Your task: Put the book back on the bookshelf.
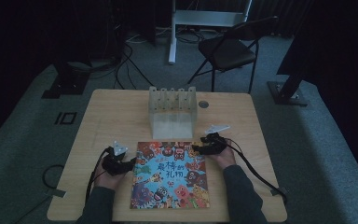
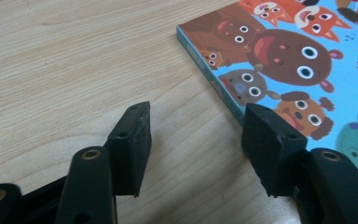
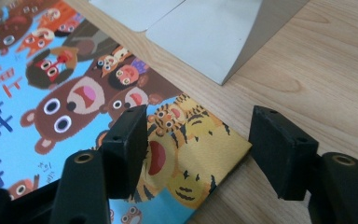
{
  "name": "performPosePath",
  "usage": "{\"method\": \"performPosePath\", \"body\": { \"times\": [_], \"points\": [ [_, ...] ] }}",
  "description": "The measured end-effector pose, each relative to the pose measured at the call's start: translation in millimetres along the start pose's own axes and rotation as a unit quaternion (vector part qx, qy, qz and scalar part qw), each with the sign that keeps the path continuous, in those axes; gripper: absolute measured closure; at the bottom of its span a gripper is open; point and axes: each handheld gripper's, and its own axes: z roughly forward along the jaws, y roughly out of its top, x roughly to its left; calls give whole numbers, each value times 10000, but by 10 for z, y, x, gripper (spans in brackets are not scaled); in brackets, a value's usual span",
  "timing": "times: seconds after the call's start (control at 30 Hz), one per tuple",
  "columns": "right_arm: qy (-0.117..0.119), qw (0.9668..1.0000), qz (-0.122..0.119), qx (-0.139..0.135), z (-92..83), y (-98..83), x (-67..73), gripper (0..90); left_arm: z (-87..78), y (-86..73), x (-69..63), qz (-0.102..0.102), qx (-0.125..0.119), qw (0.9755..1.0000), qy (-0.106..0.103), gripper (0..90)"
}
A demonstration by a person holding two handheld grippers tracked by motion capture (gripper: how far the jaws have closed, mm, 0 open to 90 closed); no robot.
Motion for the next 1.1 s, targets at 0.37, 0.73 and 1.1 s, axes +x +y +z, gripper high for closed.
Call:
{"method": "performPosePath", "body": {
  "times": [0.37, 0.73, 1.1],
  "points": [
    [66, 9999, 87, -88, -37, 16, -14, 392, -216, 8, -241, 369, -219, 9988, -218, 335],
    [114, 9995, 97, -263, -140, 83, 4, 392, -499, -117, -793, 1008, -524, 9894, -910, 270],
    [175, 9991, 106, -368, -200, 138, 8, 392, -572, -164, -1256, 1747, -707, 9728, -1350, 104]
  ]
}}
